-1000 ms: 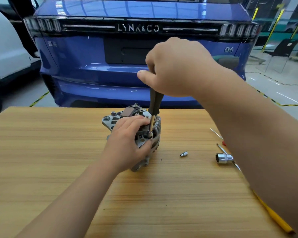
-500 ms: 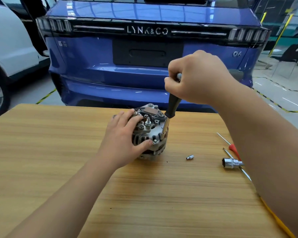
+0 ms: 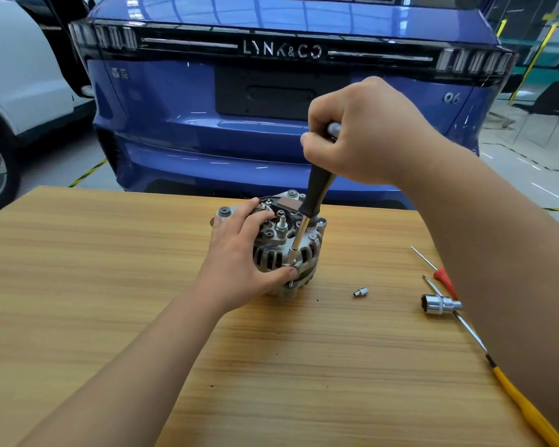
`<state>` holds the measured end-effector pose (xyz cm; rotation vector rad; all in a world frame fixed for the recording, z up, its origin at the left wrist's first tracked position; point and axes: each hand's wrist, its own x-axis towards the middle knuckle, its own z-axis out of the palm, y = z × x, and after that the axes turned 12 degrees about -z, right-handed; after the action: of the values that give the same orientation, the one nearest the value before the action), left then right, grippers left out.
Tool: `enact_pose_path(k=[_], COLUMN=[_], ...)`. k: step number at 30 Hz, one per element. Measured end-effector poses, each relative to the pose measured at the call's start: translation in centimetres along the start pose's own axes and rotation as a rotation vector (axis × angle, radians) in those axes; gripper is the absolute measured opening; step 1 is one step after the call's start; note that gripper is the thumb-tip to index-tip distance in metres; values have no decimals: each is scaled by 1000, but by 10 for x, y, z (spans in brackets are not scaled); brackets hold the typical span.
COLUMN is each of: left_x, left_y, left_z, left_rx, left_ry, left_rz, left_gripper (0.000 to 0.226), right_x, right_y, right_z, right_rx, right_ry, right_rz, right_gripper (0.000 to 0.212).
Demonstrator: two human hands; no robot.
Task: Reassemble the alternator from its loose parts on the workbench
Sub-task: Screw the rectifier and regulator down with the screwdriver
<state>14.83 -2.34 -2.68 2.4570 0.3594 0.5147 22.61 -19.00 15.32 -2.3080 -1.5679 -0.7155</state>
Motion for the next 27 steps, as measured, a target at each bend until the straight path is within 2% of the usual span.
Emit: enact_pose_path(k=[7,11,14,17,23,25,27], left_x=[1,3,3,1,0,1,1], left_y=[4,5,6,8,21,24,22], left_z=[8,9,10,15,31,34,36], left_rx=[-59,-72,-68,-104,-87,-88,-51], left_ry=[58,56,67,91,222,260,266], left_rz=[-43,-66,-63,-61,-87,-112,-87], left_gripper=[87,84,83,82,85,78,68], right_x=[6,8,10,15,19,20,15], right_y=[-9,-15,-17,-22,-38,-42,-39], right_z=[-6,-7,-3,2,5,4,4], right_rx=[-62,-107,-151,-240,-297,-302,-327], right_ry=[-72,-82,-87,-132,-171,-171,-117], right_rz=[-150,-174,-107,79,272,269,120], right_gripper=[21,21,24,29,35,38,44])
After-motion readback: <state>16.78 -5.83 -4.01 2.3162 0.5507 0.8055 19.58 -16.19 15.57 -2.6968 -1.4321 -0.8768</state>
